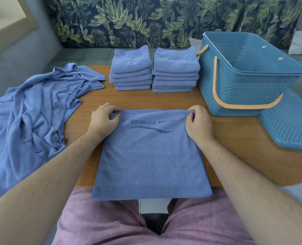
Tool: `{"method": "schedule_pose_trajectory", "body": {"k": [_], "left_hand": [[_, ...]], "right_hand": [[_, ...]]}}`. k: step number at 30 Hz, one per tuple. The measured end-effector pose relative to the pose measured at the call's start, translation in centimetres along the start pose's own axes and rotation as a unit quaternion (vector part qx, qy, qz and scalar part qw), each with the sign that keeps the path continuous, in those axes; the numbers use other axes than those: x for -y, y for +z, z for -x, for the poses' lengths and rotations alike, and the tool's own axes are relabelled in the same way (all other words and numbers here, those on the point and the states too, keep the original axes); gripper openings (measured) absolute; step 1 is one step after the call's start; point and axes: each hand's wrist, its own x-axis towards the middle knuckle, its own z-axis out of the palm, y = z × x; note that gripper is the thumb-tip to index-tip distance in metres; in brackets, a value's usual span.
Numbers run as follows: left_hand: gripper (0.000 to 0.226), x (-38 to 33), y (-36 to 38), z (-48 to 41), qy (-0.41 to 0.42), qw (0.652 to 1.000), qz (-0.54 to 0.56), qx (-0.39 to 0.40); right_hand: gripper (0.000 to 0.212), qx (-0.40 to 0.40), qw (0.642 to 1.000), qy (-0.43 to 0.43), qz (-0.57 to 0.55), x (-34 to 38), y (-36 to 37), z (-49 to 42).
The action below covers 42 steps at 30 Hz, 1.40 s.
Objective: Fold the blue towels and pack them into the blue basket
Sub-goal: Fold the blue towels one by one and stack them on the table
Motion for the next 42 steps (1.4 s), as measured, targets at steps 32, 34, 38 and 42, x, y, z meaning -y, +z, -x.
{"method": "schedule_pose_trajectory", "body": {"k": [32,34,38,42], "left_hand": [[0.017,-1.9,-0.1,-1.7,0.011,0.984,-0.165,0.060],[0.015,-2.5,-0.9,-1.5,-0.003,0.987,-0.147,0.060],[0.009,-3.7,-3.6,-2.1,-0.011,0.995,-0.075,0.066],[0.007,-5.8,-7.5,-3.1,-0.037,0.999,0.001,-0.004]], "right_hand": [[0.016,0.124,0.971,-0.044,0.200,1.1,0.0,-1.8],[0.013,0.121,0.979,-0.023,0.164,1.5,-1.0,-1.9],[0.005,0.103,0.993,-0.001,0.057,2.8,-3.8,-3.0],[0.006,0.071,0.997,0.016,-0.034,5.2,-7.2,-4.4]]}}
